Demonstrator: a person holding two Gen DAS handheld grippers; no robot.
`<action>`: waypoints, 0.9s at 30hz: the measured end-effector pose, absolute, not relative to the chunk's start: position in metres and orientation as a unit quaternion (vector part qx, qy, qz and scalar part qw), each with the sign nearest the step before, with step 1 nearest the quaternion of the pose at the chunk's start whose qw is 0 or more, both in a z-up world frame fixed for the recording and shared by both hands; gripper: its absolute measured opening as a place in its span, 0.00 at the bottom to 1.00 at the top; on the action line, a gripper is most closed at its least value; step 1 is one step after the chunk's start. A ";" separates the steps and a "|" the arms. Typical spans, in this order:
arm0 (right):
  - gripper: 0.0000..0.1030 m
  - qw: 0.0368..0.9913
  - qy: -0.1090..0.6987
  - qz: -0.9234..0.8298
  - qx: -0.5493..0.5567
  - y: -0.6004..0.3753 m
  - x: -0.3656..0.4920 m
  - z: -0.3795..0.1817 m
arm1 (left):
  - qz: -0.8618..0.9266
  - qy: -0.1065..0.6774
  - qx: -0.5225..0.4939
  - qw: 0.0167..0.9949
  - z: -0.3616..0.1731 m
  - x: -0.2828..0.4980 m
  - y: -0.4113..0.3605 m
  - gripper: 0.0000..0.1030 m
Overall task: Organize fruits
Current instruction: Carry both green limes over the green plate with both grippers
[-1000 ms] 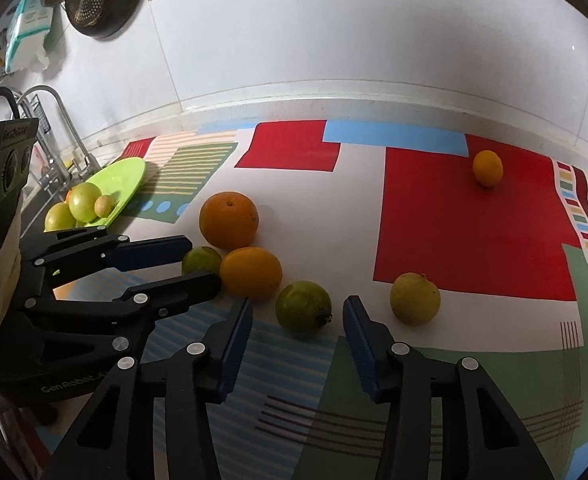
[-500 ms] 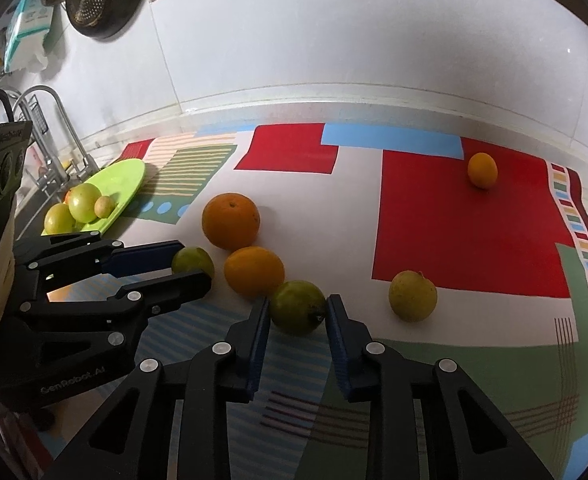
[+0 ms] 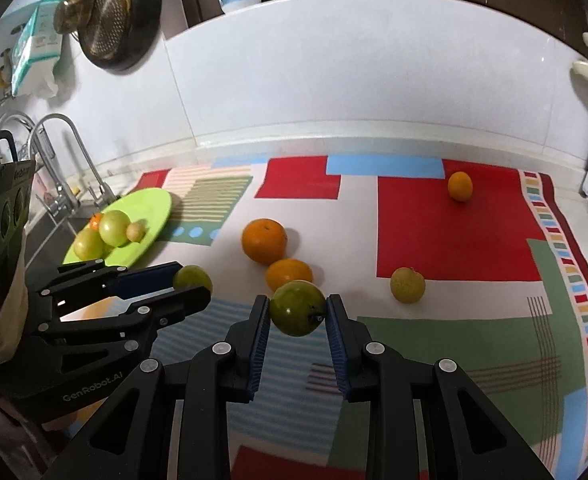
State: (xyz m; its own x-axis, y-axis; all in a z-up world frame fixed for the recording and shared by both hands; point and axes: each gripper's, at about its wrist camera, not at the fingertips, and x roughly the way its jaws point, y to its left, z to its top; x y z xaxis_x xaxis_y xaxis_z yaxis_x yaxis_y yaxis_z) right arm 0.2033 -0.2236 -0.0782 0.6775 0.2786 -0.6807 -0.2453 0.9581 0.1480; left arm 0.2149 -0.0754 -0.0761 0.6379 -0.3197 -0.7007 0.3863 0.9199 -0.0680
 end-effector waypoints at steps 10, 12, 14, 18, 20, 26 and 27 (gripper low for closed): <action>0.29 0.928 0.343 0.141 0.017 -0.207 0.170 -0.047 | -0.181 0.342 0.027 0.922 -0.045 0.179 -0.051 0.29; 0.29 0.930 0.338 0.144 0.016 -0.201 0.164 -0.042 | -0.176 0.338 0.024 0.924 -0.041 0.173 -0.045 0.29; 0.29 0.931 0.332 0.149 0.014 -0.194 0.159 -0.037 | -0.169 0.332 0.020 0.928 -0.037 0.169 -0.039 0.29; 0.29 0.933 0.321 0.161 0.014 -0.179 0.152 -0.029 | -0.156 0.322 0.015 0.934 -0.028 0.160 -0.021 0.29; 0.29 0.934 0.316 0.167 0.014 -0.171 0.151 -0.026 | -0.149 0.319 0.016 0.936 -0.025 0.156 -0.013 0.29; 0.29 0.934 0.302 0.189 0.012 -0.139 0.148 -0.018 | -0.122 0.310 0.017 0.943 -0.015 0.146 0.021 0.29; 0.29 0.934 0.301 0.194 0.011 -0.133 0.148 -0.017 | -0.116 0.308 0.017 0.944 -0.014 0.145 0.028 0.29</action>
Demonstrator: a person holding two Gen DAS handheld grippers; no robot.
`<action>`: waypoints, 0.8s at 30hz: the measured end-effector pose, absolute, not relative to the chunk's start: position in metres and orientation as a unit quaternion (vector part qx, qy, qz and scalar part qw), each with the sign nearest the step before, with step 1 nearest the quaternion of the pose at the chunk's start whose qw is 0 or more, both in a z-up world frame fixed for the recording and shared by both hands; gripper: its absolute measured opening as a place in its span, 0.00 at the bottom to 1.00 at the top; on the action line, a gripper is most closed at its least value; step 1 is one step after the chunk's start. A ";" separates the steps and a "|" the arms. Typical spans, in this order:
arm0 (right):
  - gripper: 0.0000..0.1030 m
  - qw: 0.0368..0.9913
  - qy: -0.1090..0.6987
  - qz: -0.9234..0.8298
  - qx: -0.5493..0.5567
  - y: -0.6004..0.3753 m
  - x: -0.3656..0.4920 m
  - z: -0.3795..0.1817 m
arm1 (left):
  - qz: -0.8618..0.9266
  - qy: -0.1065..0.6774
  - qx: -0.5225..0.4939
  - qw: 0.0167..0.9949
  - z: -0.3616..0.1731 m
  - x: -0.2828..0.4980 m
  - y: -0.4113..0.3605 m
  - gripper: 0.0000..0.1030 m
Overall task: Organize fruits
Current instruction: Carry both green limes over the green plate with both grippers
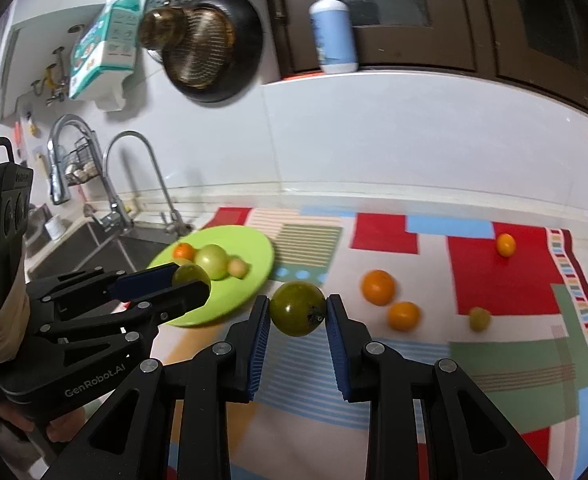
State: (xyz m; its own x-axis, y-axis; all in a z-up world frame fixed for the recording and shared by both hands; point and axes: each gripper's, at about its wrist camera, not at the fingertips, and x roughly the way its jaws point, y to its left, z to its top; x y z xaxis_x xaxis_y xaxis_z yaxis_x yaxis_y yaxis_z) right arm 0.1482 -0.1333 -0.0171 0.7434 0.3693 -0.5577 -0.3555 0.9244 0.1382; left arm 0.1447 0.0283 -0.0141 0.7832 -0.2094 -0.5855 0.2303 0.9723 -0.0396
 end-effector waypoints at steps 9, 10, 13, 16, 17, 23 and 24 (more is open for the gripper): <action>0.29 0.930 0.289 0.228 0.004 -0.079 0.151 -0.011 | -0.082 0.301 0.014 0.950 -0.009 0.139 0.078 0.29; 0.29 0.929 0.288 0.232 0.004 -0.074 0.152 -0.011 | -0.079 0.300 0.014 0.950 -0.009 0.139 0.083 0.29; 0.29 0.928 0.286 0.237 0.002 -0.060 0.154 -0.010 | -0.073 0.300 0.013 0.951 -0.010 0.140 0.097 0.29; 0.29 0.927 0.285 0.243 0.003 -0.045 0.158 -0.010 | -0.067 0.303 0.012 0.951 -0.013 0.143 0.110 0.29; 0.29 0.927 0.285 0.245 0.003 -0.041 0.158 -0.010 | -0.066 0.304 0.011 0.950 -0.014 0.144 0.115 0.29; 0.29 0.924 0.291 0.247 0.001 -0.016 0.167 -0.016 | -0.061 0.311 0.012 0.948 -0.021 0.154 0.139 0.29; 0.29 0.924 0.293 0.247 0.001 -0.013 0.170 -0.018 | -0.060 0.313 0.013 0.948 -0.023 0.157 0.143 0.29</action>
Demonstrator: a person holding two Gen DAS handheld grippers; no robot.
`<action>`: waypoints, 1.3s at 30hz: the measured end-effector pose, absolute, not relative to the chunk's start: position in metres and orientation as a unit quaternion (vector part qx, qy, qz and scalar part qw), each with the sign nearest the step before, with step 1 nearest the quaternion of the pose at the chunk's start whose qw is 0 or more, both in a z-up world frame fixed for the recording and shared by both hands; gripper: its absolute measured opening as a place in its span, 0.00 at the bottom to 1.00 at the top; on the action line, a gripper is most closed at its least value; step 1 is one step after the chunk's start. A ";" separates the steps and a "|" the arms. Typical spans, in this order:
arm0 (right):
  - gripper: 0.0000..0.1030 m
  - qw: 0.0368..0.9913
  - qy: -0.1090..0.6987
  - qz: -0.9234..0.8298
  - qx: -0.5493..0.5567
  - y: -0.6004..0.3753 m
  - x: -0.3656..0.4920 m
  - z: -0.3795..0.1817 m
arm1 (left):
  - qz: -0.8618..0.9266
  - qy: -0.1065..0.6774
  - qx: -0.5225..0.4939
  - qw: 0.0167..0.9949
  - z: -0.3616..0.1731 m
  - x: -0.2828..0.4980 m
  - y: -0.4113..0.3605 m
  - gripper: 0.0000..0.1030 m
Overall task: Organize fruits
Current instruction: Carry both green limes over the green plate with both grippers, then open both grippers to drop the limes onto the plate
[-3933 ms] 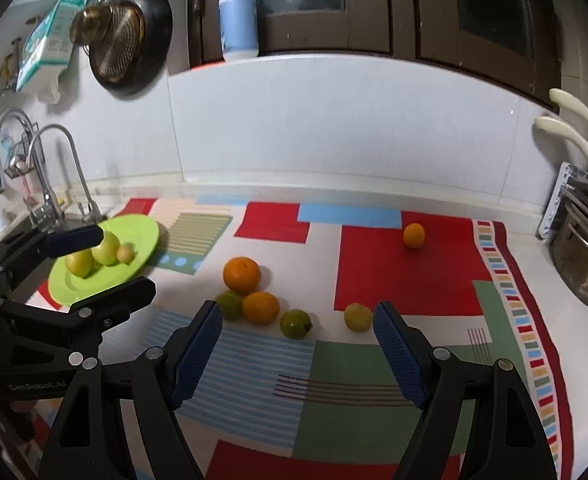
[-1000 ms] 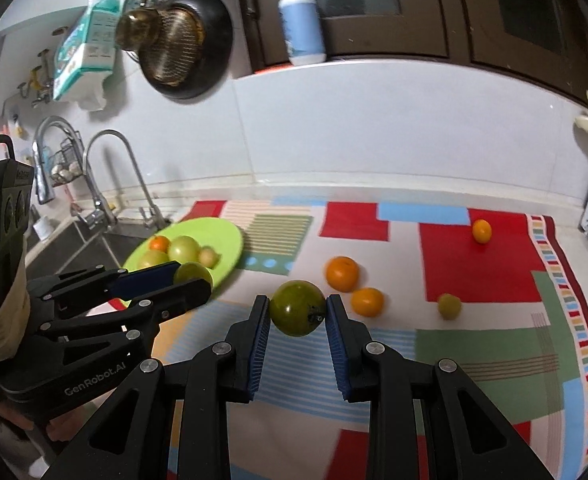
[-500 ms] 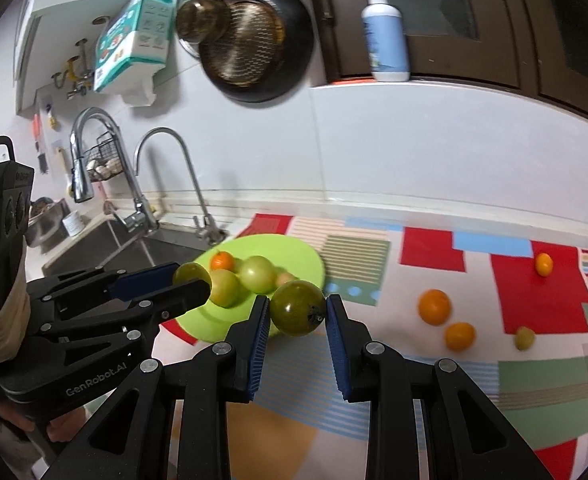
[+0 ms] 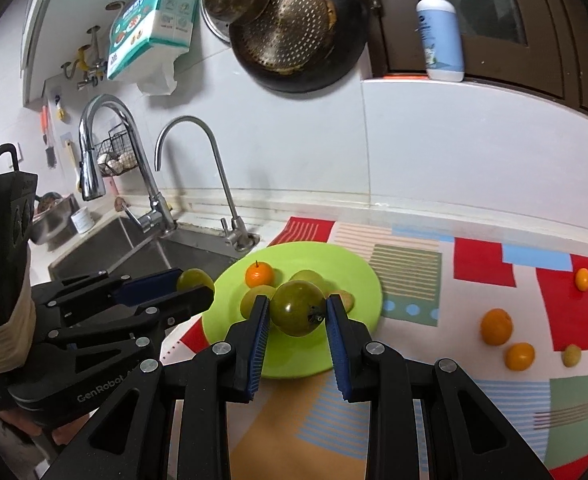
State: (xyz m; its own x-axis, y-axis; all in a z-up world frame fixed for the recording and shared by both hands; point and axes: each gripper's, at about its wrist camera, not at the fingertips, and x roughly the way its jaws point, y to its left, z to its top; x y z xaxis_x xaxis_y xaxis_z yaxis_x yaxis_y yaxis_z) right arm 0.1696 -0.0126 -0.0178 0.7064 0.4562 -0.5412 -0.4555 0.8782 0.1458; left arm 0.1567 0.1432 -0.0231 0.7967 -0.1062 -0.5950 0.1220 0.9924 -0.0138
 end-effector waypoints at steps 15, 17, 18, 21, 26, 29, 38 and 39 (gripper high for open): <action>0.29 0.909 0.348 0.230 -0.004 0.029 0.214 -0.058 | -0.061 0.355 0.006 0.933 -0.062 0.203 0.182 0.29; 0.29 0.906 0.358 0.226 -0.007 0.032 0.219 -0.066 | -0.062 0.362 0.006 0.930 -0.069 0.208 0.185 0.29; 0.29 0.904 0.362 0.225 -0.008 0.033 0.222 -0.069 | -0.063 0.365 0.006 0.929 -0.072 0.210 0.186 0.29; 0.29 0.901 0.374 0.218 -0.012 0.035 0.227 -0.078 | -0.064 0.372 0.007 0.926 -0.079 0.217 0.188 0.29; 0.29 0.901 0.382 0.205 -0.009 0.034 0.234 -0.085 | -0.063 0.369 0.017 0.927 -0.080 0.221 0.188 0.36; 0.34 0.904 0.379 0.199 -0.009 0.031 0.234 -0.083 | -0.063 0.362 0.016 0.930 -0.074 0.216 0.186 0.41; 0.41 0.915 0.356 0.190 -0.004 0.017 0.210 -0.062 | -0.069 0.342 0.015 0.937 -0.052 0.186 0.173 0.55; 0.43 0.918 0.350 0.186 -0.005 0.015 0.205 -0.059 | -0.069 0.339 0.016 0.938 -0.049 0.182 0.171 0.56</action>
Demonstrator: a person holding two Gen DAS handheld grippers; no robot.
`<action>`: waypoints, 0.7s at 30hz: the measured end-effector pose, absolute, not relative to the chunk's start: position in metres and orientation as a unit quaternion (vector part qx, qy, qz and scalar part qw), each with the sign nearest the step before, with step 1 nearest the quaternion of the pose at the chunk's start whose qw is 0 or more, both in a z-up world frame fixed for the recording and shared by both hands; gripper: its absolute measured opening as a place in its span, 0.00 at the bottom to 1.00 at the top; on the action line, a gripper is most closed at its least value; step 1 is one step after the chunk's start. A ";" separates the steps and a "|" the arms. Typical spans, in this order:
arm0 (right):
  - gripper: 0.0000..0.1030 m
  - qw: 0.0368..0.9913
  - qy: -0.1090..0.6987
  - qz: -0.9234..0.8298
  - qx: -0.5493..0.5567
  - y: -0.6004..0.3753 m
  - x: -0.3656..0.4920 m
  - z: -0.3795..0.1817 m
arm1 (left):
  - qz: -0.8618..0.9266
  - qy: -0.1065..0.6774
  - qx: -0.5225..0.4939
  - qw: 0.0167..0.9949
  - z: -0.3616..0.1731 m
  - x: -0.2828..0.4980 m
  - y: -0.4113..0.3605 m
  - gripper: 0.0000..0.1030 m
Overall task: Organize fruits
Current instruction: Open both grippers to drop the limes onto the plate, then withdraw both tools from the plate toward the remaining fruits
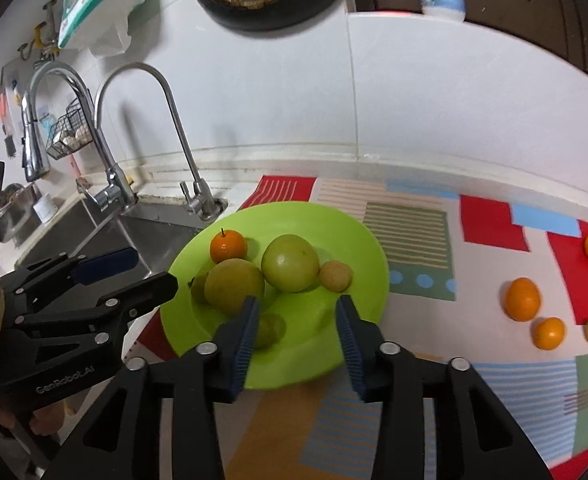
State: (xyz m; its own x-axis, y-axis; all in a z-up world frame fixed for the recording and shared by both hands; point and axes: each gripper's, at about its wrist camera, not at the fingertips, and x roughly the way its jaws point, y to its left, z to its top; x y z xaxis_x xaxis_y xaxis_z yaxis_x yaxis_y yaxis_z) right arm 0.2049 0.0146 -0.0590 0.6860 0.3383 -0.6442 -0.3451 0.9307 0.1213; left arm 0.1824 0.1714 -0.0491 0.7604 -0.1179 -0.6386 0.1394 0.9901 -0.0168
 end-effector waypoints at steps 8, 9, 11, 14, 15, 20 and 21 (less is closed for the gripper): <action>0.59 0.937 0.313 0.156 -0.004 -0.009 0.173 -0.035 | -0.065 0.317 0.021 0.946 -0.028 0.154 0.152 0.70; 0.60 0.939 0.308 0.152 -0.001 -0.013 0.169 -0.032 | -0.063 0.315 0.021 0.947 -0.026 0.151 0.150 0.72; 0.61 0.943 0.301 0.144 0.002 -0.021 0.162 -0.027 | -0.062 0.309 0.022 0.949 -0.021 0.145 0.143 0.73; 0.62 0.947 0.293 0.134 0.006 -0.035 0.153 -0.022 | -0.066 0.302 0.022 0.951 -0.015 0.139 0.132 0.75; 0.62 0.948 0.291 0.132 0.007 -0.039 0.151 -0.021 | -0.068 0.299 0.022 0.952 -0.013 0.137 0.128 0.75; 0.62 0.953 0.279 0.121 0.008 -0.063 0.138 -0.013 | -0.075 0.282 0.022 0.956 -0.002 0.126 0.105 0.75; 0.62 0.954 0.276 0.119 0.008 -0.068 0.135 -0.012 | -0.075 0.279 0.023 0.957 0.000 0.124 0.100 0.75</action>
